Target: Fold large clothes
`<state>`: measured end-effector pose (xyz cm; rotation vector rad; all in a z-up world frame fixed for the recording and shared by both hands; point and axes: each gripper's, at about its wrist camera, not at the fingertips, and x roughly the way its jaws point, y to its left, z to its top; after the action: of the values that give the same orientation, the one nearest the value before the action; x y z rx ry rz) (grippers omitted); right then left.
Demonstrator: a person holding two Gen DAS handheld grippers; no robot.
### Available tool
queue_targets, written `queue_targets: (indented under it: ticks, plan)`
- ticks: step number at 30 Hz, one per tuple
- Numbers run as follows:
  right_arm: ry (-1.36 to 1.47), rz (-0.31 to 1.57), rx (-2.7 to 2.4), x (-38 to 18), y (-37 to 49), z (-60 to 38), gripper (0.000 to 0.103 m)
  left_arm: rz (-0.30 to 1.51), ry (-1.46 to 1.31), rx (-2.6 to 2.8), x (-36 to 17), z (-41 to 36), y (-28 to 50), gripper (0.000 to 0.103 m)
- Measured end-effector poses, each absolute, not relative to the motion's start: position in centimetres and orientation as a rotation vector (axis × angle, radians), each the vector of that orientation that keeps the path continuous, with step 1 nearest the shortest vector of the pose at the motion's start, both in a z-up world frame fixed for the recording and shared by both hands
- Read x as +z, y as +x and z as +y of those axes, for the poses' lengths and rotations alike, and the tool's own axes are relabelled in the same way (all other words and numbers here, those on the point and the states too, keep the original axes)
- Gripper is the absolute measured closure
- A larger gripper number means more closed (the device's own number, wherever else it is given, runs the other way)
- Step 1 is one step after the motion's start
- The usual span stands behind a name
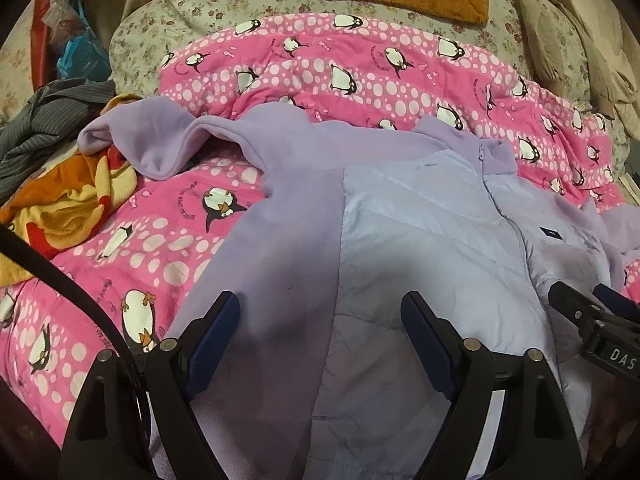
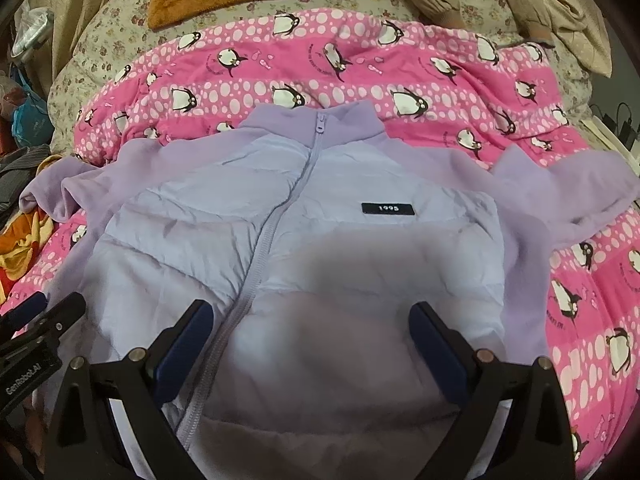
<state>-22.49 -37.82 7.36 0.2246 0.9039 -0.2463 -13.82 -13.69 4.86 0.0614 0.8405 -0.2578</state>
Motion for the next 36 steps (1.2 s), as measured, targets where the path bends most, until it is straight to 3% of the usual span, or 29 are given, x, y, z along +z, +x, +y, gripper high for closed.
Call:
queue_targets:
  ticks: [20,27,36]
  plan:
    - [0.218,0.924,-0.227,7.4,-22.0,-36.8,0.003,0.869,0.046,-0.25,6.5,-12.4,-13.2,0.048]
    - [0.232,0.93,-0.195,7.5,-22.0,-36.6,0.003,0.932,-0.175,-0.225,9.1,-6.3,-8.0,0.048]
    - [0.239,0.962,-0.139,7.3,-22.0,-36.1,0.003,0.85,-0.393,0.061,9.6,5.1,2.4,0.048]
